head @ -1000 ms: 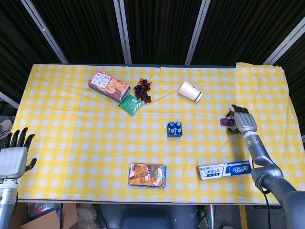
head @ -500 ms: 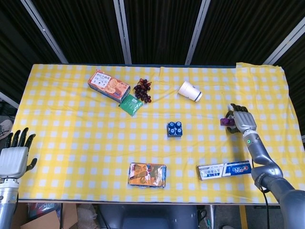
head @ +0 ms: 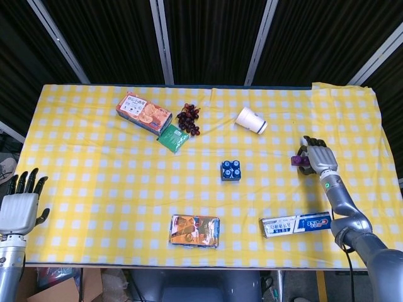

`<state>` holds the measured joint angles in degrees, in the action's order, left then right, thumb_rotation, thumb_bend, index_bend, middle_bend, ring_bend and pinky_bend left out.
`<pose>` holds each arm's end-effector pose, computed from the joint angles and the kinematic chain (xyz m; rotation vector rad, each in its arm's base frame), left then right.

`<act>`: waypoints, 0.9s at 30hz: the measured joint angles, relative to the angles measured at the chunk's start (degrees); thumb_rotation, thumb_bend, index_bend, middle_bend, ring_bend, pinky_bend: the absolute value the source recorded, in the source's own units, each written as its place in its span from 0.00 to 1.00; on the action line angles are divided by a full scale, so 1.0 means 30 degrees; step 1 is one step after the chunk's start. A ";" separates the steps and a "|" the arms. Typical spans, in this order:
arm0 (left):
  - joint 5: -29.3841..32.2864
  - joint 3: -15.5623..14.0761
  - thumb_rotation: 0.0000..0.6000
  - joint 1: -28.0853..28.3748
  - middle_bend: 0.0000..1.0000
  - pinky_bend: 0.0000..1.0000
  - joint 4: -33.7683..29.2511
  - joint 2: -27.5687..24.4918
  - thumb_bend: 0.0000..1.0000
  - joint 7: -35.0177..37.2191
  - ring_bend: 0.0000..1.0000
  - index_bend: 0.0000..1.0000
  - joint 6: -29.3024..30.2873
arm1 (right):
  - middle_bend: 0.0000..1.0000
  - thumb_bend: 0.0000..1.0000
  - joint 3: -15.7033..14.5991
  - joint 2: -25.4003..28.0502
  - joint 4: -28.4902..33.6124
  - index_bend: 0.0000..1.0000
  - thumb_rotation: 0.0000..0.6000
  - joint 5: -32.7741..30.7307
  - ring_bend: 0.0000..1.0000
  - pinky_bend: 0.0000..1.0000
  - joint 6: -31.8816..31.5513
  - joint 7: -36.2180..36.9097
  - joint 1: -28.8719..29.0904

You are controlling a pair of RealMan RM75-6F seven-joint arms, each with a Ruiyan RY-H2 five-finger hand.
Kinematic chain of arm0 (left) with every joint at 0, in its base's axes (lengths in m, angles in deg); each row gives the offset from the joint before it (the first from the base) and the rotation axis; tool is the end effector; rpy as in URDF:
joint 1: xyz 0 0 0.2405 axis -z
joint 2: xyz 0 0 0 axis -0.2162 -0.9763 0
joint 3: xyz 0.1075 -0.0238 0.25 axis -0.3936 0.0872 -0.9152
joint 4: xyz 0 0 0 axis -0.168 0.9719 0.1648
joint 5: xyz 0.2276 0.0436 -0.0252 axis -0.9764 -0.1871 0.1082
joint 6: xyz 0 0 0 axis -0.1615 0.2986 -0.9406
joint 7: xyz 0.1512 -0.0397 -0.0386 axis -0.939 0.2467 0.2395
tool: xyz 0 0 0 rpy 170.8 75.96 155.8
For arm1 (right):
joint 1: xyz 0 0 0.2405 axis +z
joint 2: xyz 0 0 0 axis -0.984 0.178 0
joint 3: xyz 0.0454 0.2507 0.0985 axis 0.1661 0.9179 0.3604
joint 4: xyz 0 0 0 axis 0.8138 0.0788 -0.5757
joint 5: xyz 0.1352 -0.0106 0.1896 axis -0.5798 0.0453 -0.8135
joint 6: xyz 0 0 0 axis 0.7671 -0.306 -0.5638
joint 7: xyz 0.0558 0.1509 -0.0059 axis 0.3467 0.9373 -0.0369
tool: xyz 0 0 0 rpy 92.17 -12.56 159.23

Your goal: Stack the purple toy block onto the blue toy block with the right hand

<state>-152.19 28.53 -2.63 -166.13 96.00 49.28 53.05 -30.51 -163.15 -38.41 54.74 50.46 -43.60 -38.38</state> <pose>-0.3425 0.2320 0.0967 -1.4234 -0.7699 -0.5171 -0.3691 -0.4663 0.0336 1.5523 -1.1685 0.5768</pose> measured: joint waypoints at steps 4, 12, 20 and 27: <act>0.0028 -0.0011 1.00 0.0044 0.00 0.06 0.0017 0.0049 0.31 -0.0066 0.00 0.15 -0.0019 | 0.00 0.39 0.0015 -0.0004 -0.0032 0.42 1.00 0.0005 0.00 0.00 0.0031 0.0011 0.0047; 0.0111 -0.0039 1.00 0.0121 0.00 0.06 0.0052 0.0131 0.31 -0.0192 0.00 0.15 -0.0083 | 0.00 0.39 -0.0061 -0.0090 -0.0158 0.45 1.00 0.0097 0.00 0.00 0.0221 0.0220 0.0122; 0.0099 -0.0067 1.00 0.0121 0.00 0.06 0.0005 0.0118 0.31 -0.0176 0.00 0.15 -0.0015 | 0.00 0.41 -0.0118 -0.0248 -0.0356 0.51 1.00 0.0219 0.00 0.00 0.0131 0.0373 0.0163; -0.0003 -0.0142 1.00 0.0138 0.00 0.06 -0.0067 0.0054 0.31 -0.0009 0.00 0.15 -0.0060 | 0.00 0.46 -0.0127 0.0028 -0.0053 0.54 1.00 0.0358 0.00 0.00 -0.0342 0.0248 0.0131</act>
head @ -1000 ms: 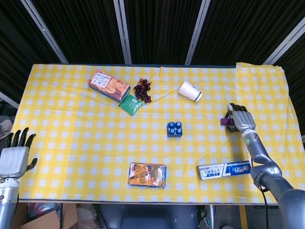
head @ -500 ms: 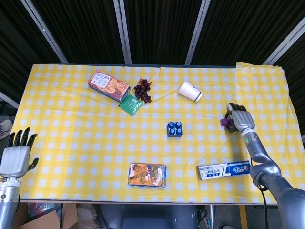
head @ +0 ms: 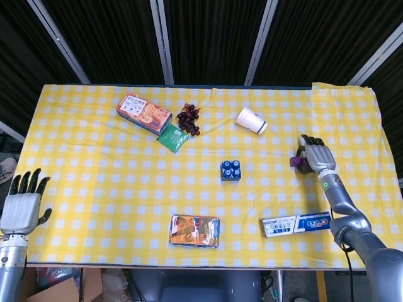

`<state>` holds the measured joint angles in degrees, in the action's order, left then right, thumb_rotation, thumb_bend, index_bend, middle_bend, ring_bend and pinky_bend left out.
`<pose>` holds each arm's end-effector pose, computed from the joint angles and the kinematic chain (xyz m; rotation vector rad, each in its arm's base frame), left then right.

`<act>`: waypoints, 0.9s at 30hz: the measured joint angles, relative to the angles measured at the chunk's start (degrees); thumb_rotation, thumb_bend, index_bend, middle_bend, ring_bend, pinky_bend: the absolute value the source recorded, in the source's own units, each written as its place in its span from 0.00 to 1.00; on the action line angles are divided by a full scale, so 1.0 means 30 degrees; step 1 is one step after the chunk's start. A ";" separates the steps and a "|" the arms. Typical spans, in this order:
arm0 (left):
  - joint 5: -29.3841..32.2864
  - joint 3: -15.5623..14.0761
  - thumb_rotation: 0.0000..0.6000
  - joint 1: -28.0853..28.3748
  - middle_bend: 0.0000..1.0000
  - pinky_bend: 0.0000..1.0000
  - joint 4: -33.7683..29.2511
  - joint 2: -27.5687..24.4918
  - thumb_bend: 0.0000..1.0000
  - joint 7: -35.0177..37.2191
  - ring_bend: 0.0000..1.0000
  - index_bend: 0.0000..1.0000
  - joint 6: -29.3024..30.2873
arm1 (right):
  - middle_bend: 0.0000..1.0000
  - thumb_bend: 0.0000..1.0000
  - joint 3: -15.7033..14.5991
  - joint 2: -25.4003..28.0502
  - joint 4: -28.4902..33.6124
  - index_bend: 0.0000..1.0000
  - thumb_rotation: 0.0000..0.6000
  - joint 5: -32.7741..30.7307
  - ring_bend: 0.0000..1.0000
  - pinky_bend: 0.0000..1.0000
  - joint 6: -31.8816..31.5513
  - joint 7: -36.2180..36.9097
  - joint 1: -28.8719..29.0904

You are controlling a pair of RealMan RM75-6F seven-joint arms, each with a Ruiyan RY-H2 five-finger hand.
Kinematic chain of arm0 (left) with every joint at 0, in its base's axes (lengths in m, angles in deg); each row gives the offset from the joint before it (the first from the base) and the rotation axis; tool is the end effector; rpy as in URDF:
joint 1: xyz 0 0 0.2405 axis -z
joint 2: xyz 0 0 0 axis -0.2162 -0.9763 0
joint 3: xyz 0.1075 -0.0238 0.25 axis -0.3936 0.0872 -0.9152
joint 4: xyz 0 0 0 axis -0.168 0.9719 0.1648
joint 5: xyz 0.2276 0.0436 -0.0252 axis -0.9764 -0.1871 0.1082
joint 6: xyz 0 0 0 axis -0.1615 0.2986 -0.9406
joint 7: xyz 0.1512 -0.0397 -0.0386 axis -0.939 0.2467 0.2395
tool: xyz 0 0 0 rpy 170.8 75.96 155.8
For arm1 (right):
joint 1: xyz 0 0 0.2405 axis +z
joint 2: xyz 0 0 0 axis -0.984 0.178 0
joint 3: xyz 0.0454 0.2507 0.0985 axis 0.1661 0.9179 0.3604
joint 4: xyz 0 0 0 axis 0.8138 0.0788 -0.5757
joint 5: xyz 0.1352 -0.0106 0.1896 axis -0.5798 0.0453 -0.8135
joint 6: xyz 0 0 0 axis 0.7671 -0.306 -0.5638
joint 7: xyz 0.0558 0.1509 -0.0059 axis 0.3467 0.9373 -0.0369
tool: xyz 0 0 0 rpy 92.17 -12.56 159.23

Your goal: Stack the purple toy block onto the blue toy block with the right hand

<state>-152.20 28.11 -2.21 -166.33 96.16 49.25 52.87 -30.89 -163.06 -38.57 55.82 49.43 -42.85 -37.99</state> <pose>-0.3404 0.2325 0.0936 -1.4351 -0.7746 -0.5209 -0.3641 -0.4692 0.0351 1.5698 -1.1451 0.5919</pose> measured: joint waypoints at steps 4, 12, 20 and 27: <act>-0.0058 -0.0016 1.00 0.0002 0.00 0.06 -0.0049 -0.0061 0.30 0.0159 0.00 0.15 -0.0008 | 0.00 0.50 0.0024 0.0347 0.0600 0.54 1.00 0.0000 0.00 0.00 -0.0279 -0.0293 -0.0059; -0.0387 -0.0006 1.00 -0.0033 0.00 0.06 -0.0241 -0.0385 0.31 0.0985 0.00 0.15 0.0081 | 0.00 0.50 0.0057 0.2011 0.4124 0.54 1.00 0.0200 0.00 0.00 -0.1465 -0.2130 -0.0200; -0.1024 -0.0084 1.00 -0.0192 0.00 0.06 -0.0378 -0.0983 0.31 0.2473 0.00 0.15 0.0232 | 0.00 0.50 0.0523 0.5265 1.3968 0.54 1.00 -0.2531 0.00 0.00 -0.2687 -0.9393 -0.0500; -0.1835 -0.0274 1.00 -0.0323 0.00 0.06 -0.0385 -0.1550 0.31 0.3895 0.00 0.16 0.0309 | 0.00 0.50 0.1125 0.6739 2.1330 0.54 1.00 -0.8725 0.00 0.00 -0.5076 -1.7495 0.0176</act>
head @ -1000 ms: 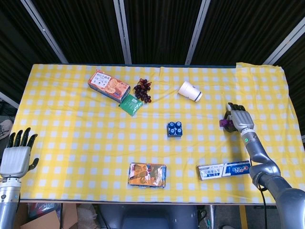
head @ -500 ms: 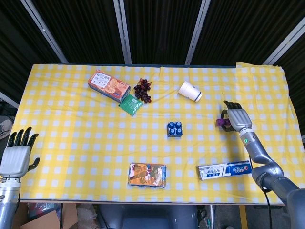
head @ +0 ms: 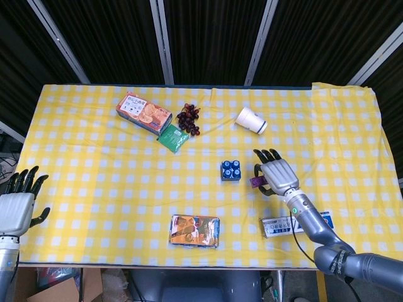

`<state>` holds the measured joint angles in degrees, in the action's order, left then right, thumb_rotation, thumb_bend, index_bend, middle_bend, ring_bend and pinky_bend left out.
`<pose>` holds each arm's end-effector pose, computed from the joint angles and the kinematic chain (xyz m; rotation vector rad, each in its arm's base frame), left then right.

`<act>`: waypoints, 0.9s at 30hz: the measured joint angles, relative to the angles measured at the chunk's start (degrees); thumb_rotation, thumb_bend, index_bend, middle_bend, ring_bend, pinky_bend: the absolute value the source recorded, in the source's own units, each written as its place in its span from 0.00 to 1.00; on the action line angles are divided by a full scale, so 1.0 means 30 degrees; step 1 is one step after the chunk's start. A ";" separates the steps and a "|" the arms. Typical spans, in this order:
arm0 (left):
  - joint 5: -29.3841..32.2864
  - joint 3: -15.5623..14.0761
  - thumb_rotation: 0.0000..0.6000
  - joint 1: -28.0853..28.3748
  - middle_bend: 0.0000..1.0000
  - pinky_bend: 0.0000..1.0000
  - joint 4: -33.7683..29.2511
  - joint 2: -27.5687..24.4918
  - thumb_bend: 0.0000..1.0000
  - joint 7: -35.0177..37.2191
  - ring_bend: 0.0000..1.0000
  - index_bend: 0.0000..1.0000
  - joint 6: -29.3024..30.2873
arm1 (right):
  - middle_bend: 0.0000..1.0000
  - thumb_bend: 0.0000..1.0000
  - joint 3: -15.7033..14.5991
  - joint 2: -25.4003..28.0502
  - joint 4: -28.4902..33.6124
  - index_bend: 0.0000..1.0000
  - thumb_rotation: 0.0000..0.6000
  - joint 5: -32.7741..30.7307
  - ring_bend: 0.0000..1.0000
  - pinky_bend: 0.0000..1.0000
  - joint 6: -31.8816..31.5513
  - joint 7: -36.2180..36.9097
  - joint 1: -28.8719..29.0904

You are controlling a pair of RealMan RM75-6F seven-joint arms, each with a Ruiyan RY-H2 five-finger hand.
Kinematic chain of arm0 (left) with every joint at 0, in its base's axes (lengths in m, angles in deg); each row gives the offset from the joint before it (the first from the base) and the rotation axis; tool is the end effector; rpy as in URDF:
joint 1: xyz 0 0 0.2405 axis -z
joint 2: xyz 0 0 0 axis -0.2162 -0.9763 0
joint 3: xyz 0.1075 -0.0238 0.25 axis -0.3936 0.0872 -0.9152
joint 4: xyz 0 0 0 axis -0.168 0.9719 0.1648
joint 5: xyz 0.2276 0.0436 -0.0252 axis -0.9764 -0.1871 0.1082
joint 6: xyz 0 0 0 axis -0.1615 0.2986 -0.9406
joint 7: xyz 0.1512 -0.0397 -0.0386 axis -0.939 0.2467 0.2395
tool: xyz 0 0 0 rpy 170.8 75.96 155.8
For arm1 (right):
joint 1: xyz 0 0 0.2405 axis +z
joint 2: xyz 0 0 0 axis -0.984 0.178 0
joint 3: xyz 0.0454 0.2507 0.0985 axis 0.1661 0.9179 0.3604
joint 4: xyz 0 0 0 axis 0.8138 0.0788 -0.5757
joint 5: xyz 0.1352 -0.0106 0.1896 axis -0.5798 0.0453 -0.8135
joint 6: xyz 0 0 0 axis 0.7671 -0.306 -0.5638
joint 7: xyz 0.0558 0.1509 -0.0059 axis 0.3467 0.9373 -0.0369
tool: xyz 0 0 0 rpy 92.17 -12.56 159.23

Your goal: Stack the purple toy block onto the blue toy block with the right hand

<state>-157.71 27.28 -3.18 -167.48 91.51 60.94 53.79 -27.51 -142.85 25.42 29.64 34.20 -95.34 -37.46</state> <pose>-0.3365 0.2261 0.1175 -1.4335 -0.8256 -0.6721 -0.1856 -0.3808 0.0186 1.8682 -0.9821 0.6988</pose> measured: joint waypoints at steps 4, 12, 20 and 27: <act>-0.0077 -0.0044 1.00 -0.0046 0.00 0.06 0.0038 -0.0154 0.30 0.0302 0.00 0.16 -0.0043 | 0.00 0.50 0.0374 -0.0021 0.1713 0.54 1.00 -0.3370 0.00 0.00 -0.1489 -0.2691 0.1147; -0.0274 -0.0167 1.00 -0.0020 0.00 0.06 -0.0027 -0.0136 0.31 0.0172 0.00 0.16 -0.0176 | 0.00 0.50 0.0766 -0.1239 0.1700 0.54 1.00 -0.6581 0.00 0.00 -0.2497 -0.4376 0.3278; -0.0078 -0.0078 1.00 -0.0008 0.00 0.06 0.0112 -0.0079 0.31 0.0115 0.00 0.16 -0.0254 | 0.00 0.50 0.0597 -0.2366 0.0116 0.54 1.00 -0.7286 0.00 0.00 -0.1983 -0.4211 0.4048; 0.0316 0.0099 1.00 0.0031 0.00 0.06 0.0383 -0.0061 0.30 0.0212 0.00 0.16 -0.0422 | 0.00 0.50 0.0438 -0.3272 -0.1313 0.54 1.00 -0.7699 0.00 0.00 -0.1374 -0.3930 0.4687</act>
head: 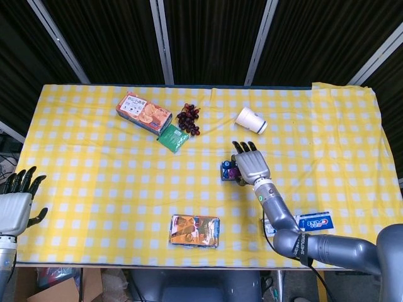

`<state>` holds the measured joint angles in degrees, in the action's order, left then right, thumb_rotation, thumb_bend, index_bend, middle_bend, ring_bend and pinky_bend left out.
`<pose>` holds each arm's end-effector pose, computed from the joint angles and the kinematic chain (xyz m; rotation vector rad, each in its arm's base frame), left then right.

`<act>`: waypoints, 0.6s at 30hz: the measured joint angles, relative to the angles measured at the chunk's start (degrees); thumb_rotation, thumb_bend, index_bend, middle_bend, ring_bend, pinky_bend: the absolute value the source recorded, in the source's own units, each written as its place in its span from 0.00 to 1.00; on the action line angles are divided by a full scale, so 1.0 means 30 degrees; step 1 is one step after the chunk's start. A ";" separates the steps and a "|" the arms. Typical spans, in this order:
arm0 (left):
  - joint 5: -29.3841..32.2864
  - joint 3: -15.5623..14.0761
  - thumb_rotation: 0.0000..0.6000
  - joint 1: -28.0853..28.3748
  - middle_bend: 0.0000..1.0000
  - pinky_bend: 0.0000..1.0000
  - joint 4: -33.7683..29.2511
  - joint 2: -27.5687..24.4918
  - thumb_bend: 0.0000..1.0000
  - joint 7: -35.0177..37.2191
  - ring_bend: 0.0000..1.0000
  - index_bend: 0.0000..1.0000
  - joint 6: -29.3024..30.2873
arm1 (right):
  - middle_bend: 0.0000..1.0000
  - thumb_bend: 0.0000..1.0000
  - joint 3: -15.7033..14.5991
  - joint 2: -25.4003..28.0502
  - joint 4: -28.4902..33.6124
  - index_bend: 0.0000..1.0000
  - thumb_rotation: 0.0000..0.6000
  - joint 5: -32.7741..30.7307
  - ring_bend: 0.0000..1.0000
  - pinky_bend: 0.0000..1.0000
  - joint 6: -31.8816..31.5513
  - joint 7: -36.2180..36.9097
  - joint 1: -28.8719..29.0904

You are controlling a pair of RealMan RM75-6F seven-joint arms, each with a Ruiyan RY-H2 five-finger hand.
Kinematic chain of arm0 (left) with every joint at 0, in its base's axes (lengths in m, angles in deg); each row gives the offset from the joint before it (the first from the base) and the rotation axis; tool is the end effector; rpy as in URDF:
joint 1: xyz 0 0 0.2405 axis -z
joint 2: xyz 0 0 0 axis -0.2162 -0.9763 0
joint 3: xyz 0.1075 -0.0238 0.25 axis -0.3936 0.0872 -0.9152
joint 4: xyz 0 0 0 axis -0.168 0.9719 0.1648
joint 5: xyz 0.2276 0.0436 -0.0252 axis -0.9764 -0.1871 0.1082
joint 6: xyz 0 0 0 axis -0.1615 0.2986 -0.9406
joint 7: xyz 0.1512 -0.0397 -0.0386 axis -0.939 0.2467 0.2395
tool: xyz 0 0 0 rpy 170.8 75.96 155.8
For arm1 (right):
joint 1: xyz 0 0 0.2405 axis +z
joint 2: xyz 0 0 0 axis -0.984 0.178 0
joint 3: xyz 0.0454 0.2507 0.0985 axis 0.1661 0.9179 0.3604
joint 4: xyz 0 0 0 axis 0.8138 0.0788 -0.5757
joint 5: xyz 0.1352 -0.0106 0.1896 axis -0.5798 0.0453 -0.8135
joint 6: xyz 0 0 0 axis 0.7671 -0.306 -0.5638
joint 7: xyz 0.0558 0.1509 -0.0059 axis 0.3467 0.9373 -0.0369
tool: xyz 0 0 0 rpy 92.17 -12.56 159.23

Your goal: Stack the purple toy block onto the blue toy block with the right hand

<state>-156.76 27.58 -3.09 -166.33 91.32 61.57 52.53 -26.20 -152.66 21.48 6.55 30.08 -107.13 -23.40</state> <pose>-0.3443 0.2283 0.1195 -1.4298 -0.8356 -0.6488 -0.1197 -0.4131 -0.0300 1.8309 -1.0391 0.6526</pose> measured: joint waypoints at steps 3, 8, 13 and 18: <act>0.0120 0.0050 1.00 0.0021 0.00 0.06 0.0099 0.0041 0.31 -0.0040 0.00 0.16 -0.0062 | 0.00 0.50 -0.0094 -0.0252 -0.0433 0.54 1.00 -0.0116 0.00 0.00 0.0188 0.0154 0.0221; 0.0211 0.0063 1.00 0.0083 0.00 0.06 0.0179 0.0108 0.31 -0.0078 0.00 0.16 -0.0215 | 0.00 0.50 -0.0234 -0.0398 -0.0686 0.54 1.00 -0.0221 0.00 0.00 0.0289 0.0273 0.0452; 0.0214 0.0068 1.00 0.0067 0.00 0.06 0.0176 0.0139 0.31 -0.0155 0.00 0.16 -0.0149 | 0.00 0.50 -0.0350 -0.0492 -0.0877 0.54 1.00 -0.0220 0.00 0.00 0.0320 0.0495 0.0528; 0.0276 0.0099 1.00 0.0054 0.00 0.06 0.0189 0.0159 0.31 -0.0219 0.00 0.16 -0.0113 | 0.00 0.50 -0.0510 -0.0669 -0.1219 0.54 1.00 -0.0226 0.00 0.00 0.0449 0.0654 0.0606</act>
<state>-155.93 27.88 -2.93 -165.77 91.80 60.92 52.19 -27.73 -154.67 17.82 5.87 31.43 -105.16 -21.58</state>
